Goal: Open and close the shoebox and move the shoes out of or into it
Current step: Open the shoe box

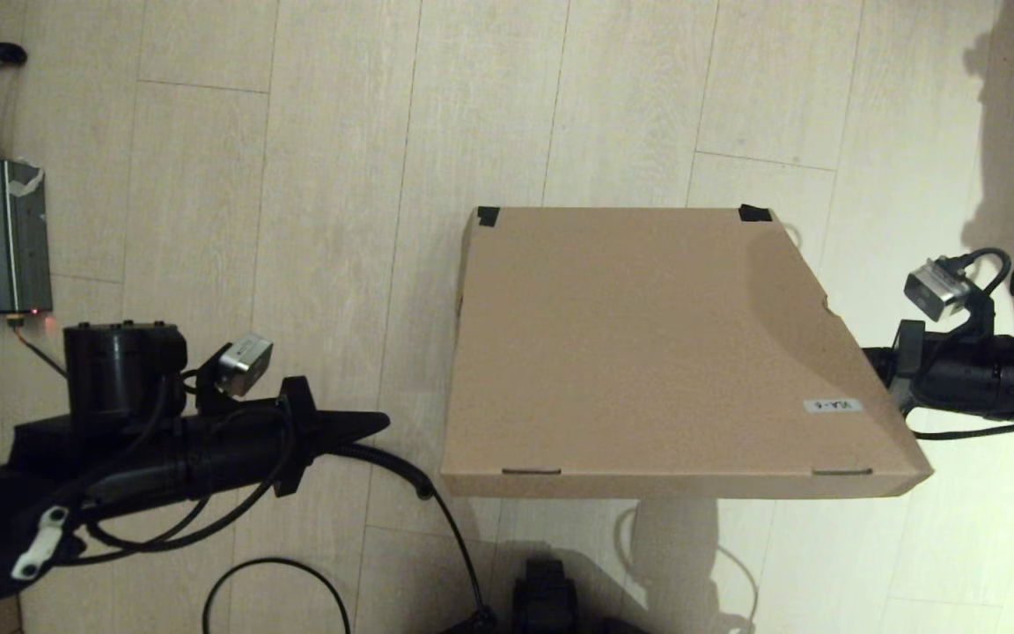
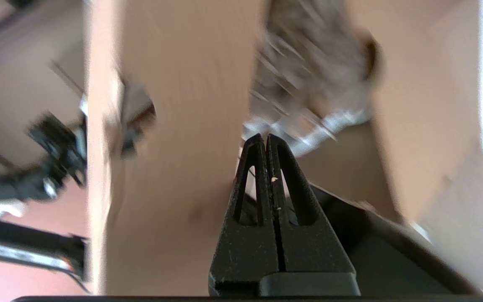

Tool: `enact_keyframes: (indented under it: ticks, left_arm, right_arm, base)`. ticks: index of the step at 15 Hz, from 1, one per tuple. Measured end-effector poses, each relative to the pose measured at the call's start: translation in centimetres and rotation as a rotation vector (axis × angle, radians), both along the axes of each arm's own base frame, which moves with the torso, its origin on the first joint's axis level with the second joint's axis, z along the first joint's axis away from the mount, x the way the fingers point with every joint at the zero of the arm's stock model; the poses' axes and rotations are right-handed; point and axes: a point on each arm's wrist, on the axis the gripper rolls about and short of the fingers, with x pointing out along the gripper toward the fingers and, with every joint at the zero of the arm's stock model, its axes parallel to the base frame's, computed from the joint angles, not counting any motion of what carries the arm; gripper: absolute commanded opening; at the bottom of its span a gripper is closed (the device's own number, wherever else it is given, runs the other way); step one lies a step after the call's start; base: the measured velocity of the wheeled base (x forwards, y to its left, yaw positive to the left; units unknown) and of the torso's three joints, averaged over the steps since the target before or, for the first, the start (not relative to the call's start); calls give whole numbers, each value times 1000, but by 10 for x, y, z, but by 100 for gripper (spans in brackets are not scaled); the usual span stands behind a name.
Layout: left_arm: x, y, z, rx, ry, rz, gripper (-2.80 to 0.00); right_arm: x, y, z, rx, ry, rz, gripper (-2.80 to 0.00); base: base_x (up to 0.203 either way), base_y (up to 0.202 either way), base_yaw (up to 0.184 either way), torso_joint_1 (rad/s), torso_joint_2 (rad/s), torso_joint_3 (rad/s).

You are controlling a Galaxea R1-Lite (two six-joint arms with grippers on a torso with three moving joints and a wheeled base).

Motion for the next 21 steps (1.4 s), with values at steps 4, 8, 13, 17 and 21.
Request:
enact_keyframes:
  ticks: [4,8,13,17,21]
  left_arm:
    - [-31,-13,23,-4,-16,-79,-280]
    - [-57,-30,39,-9,-23,-188,-280]
    - [-49,-50,56,-31,-68,-258,-280]
    - [-18,-68,73,-53,-116,-266,-280]
    - [24,-88,92,-73,-191,-256,-280]
  right_arm:
    - [1,0,47,52,-63,-13,-280]
    - [5,0,76,68,-125,-23,-280]
    - [22,-3,94,106,-138,-27,-280]
    - [32,-4,97,108,-146,-25,-280]
    - [33,-3,92,110,-130,-29,-280]
  base:
    - [0,0,0,0,0,0]
    - [0,0,0,0,0,0]
    - [0,0,0,0,0,0]
    - [0,0,0,0,0,0]
    - [0,0,0,0,0,0]
